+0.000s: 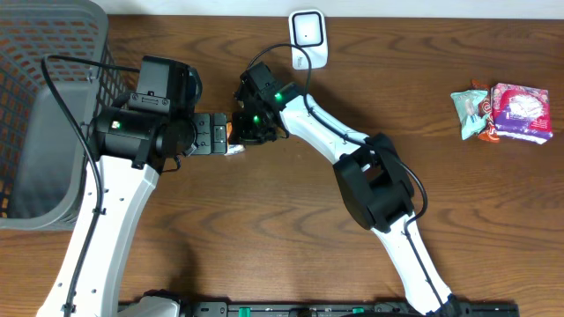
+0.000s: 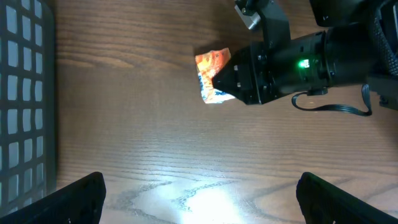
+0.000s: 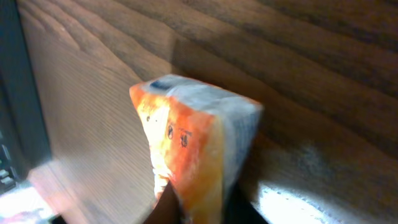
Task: Scan the item barcode
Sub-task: 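Lift the orange box and turn it in the right gripper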
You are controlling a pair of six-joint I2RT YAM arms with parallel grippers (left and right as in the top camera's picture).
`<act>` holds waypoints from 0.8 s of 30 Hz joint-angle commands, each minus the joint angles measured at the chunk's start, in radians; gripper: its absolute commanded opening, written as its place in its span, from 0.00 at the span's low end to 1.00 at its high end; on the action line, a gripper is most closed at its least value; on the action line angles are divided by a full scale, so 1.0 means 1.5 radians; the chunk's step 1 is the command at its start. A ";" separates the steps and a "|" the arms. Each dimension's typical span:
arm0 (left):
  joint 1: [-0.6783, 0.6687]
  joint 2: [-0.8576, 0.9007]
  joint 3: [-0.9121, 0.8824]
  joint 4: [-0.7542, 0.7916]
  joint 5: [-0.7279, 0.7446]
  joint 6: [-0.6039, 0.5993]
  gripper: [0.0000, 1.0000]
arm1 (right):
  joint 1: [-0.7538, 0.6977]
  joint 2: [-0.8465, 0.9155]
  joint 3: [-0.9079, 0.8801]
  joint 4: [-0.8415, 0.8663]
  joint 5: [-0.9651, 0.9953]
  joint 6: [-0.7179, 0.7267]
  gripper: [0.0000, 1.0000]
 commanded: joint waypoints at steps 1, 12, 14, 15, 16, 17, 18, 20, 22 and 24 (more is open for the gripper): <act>-0.001 -0.003 -0.001 -0.003 -0.006 -0.001 0.98 | 0.002 0.019 -0.001 -0.008 0.007 0.000 0.01; -0.001 -0.003 -0.001 -0.003 -0.006 -0.001 0.98 | -0.071 0.019 -0.001 -0.075 -0.260 -0.130 0.01; -0.001 -0.003 -0.001 -0.003 -0.006 -0.001 0.98 | -0.098 0.019 -0.001 -0.110 -0.328 -0.190 0.01; -0.001 -0.003 -0.001 -0.003 -0.006 -0.001 0.98 | -0.108 0.019 -0.001 -0.126 -0.346 -0.215 0.01; -0.001 -0.003 -0.001 -0.003 -0.006 -0.001 0.98 | -0.121 0.019 -0.001 -0.146 -0.360 -0.244 0.01; -0.001 -0.003 -0.001 -0.003 -0.006 -0.001 0.98 | -0.132 0.019 -0.001 -0.168 -0.365 -0.270 0.01; -0.001 -0.003 -0.001 -0.003 -0.006 -0.001 0.98 | -0.143 0.019 -0.001 -0.190 -0.364 -0.295 0.01; -0.001 -0.003 -0.001 -0.003 -0.006 -0.001 0.98 | -0.163 0.019 -0.001 -0.232 -0.361 -0.343 0.01; -0.001 -0.003 -0.001 -0.003 -0.006 -0.001 0.98 | -0.180 0.019 -0.001 -0.271 -0.361 -0.381 0.01; -0.001 -0.003 -0.001 -0.003 -0.006 -0.001 0.98 | -0.195 0.019 -0.001 -0.303 -0.361 -0.415 0.01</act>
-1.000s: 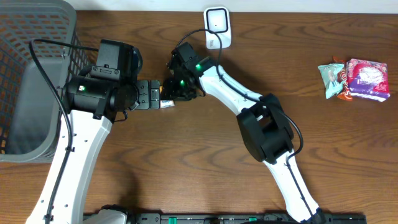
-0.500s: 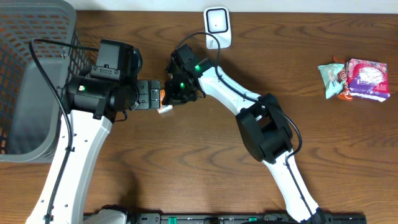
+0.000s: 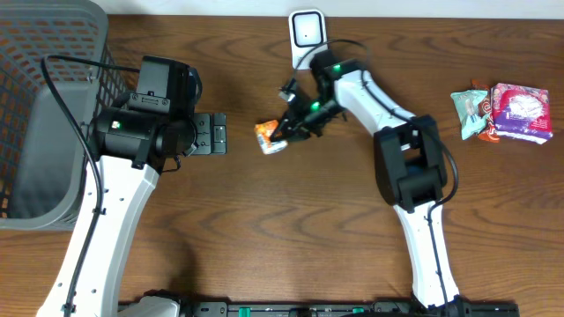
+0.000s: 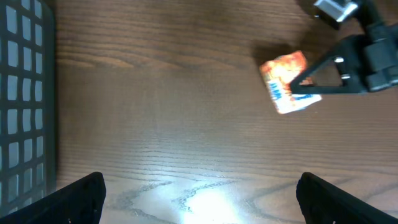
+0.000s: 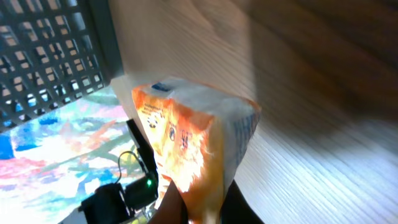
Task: Scan the item barcode
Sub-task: 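Lift the orange box and turn it in the right gripper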
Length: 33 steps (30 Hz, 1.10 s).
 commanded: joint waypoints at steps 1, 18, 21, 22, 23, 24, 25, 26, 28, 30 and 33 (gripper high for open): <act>-0.001 -0.003 -0.001 -0.003 -0.006 -0.001 0.98 | -0.019 0.009 -0.001 -0.038 -0.041 -0.127 0.01; -0.001 -0.003 -0.001 -0.003 -0.006 -0.001 0.98 | -0.046 0.009 -0.001 -0.296 0.110 -0.506 0.01; -0.001 -0.003 -0.001 -0.003 -0.006 -0.001 0.98 | -0.046 0.009 -0.001 -0.302 0.139 -0.505 0.01; -0.001 -0.003 -0.001 -0.003 -0.006 -0.001 0.98 | -0.046 0.009 -0.001 -0.304 0.146 -0.505 0.01; -0.001 -0.003 -0.001 -0.003 -0.006 -0.001 0.98 | -0.046 0.009 -0.001 -0.304 0.155 -0.505 0.01; -0.001 -0.003 -0.001 -0.003 -0.006 -0.001 0.98 | -0.046 0.009 -0.001 -0.304 0.161 -0.505 0.01; -0.001 -0.003 -0.001 -0.003 -0.006 -0.001 0.98 | -0.046 0.009 -0.001 -0.304 0.163 -0.505 0.01; -0.001 -0.003 -0.001 -0.003 -0.006 -0.001 0.98 | -0.046 0.009 -0.001 -0.304 0.165 -0.505 0.01; -0.001 -0.003 -0.001 -0.003 -0.006 -0.001 0.98 | -0.046 0.009 -0.001 -0.303 0.165 -0.505 0.01; -0.001 -0.003 -0.001 -0.003 -0.006 -0.001 0.98 | -0.046 0.009 -0.001 -0.302 0.166 -0.505 0.01; -0.001 -0.003 -0.001 -0.003 -0.006 -0.001 0.98 | -0.046 0.009 -0.001 -0.302 0.173 -0.505 0.01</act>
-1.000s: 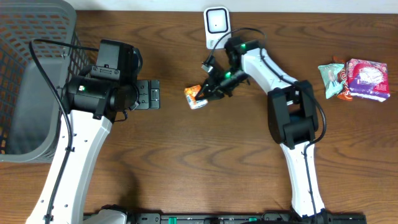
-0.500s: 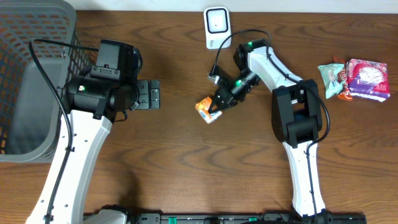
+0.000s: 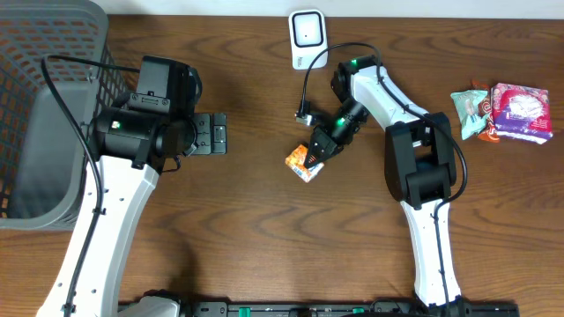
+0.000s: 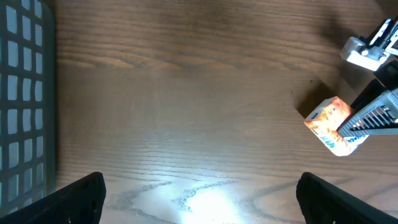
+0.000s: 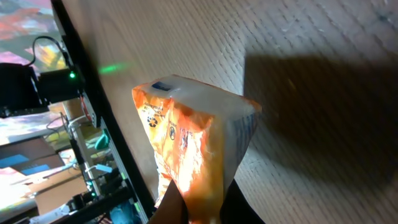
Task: Scan the item barcode
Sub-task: 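Lift the orange box and turn it in the right gripper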
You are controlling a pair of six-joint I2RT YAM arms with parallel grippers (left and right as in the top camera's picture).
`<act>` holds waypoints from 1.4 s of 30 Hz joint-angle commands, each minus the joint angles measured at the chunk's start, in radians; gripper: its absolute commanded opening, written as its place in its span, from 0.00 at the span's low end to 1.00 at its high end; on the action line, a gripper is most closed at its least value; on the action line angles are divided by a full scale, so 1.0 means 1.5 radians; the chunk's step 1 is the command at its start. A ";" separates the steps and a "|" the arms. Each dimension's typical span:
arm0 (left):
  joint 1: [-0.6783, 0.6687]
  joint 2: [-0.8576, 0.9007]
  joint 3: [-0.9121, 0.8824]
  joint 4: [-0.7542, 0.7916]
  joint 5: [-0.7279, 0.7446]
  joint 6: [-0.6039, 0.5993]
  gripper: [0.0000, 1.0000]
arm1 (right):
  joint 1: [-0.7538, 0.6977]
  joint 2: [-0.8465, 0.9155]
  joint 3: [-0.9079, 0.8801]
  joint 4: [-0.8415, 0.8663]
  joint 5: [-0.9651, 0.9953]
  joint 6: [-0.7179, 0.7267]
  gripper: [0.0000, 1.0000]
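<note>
An orange and white snack packet [image 3: 302, 161] hangs above the middle of the table, and my right gripper [image 3: 316, 151] is shut on it. The right wrist view fills with the packet [image 5: 196, 149], its lower end pinched between the dark fingers [image 5: 177, 208]. In the left wrist view the packet [image 4: 328, 122] shows at the right edge. The white barcode scanner [image 3: 307, 35] stands at the table's far edge, behind the packet. My left gripper [image 4: 199, 199] is open over bare wood at the left, with nothing between its fingers.
A grey mesh basket [image 3: 48, 106] fills the far left corner. Several snack packets [image 3: 507, 112] lie at the right side of the table. The scanner's black cable [image 3: 308, 79] runs down toward my right arm.
My right gripper has carried the packet to the right and nearer the table's front, and turned it. The left arm has not moved.
At first my right gripper held the packet close to my left gripper's open fingers. Then it held the packet further right, just in front of the scanner. Now the packet hangs lower in the table's middle. My left gripper stayed open and still throughout.
</note>
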 commanded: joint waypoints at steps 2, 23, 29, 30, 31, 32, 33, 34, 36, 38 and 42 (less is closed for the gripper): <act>-0.001 -0.003 -0.001 -0.003 -0.006 -0.001 0.98 | -0.002 0.008 -0.001 0.000 0.008 -0.018 0.01; -0.001 -0.003 -0.001 -0.003 -0.006 -0.001 0.98 | 0.022 0.008 -0.001 0.015 0.008 -0.017 0.01; -0.001 -0.003 -0.001 -0.003 -0.006 -0.001 0.98 | 0.038 0.008 -0.001 0.021 0.008 -0.018 0.01; -0.001 -0.003 -0.001 -0.003 -0.006 -0.001 0.98 | 0.040 0.008 -0.001 0.023 0.008 -0.017 0.01; -0.001 -0.003 -0.001 -0.003 -0.006 -0.001 0.98 | 0.042 0.008 -0.001 0.023 0.008 -0.017 0.01; -0.001 -0.003 -0.001 -0.003 -0.006 -0.001 0.98 | 0.043 0.008 -0.001 0.023 0.008 -0.018 0.01; -0.001 -0.003 -0.001 -0.003 -0.006 -0.001 0.98 | 0.043 0.008 -0.001 0.023 0.008 -0.018 0.01; -0.001 -0.003 -0.001 -0.003 -0.006 -0.001 0.98 | 0.044 0.008 -0.001 0.023 0.008 -0.017 0.01; -0.001 -0.003 -0.001 -0.003 -0.006 -0.001 0.98 | 0.045 0.008 -0.001 0.023 0.008 -0.017 0.01; -0.001 -0.003 -0.001 -0.003 -0.006 -0.001 0.98 | 0.046 0.008 -0.001 0.023 0.008 -0.017 0.01; -0.001 -0.003 -0.001 -0.003 -0.006 -0.001 0.98 | 0.046 0.008 -0.001 0.023 0.008 -0.017 0.01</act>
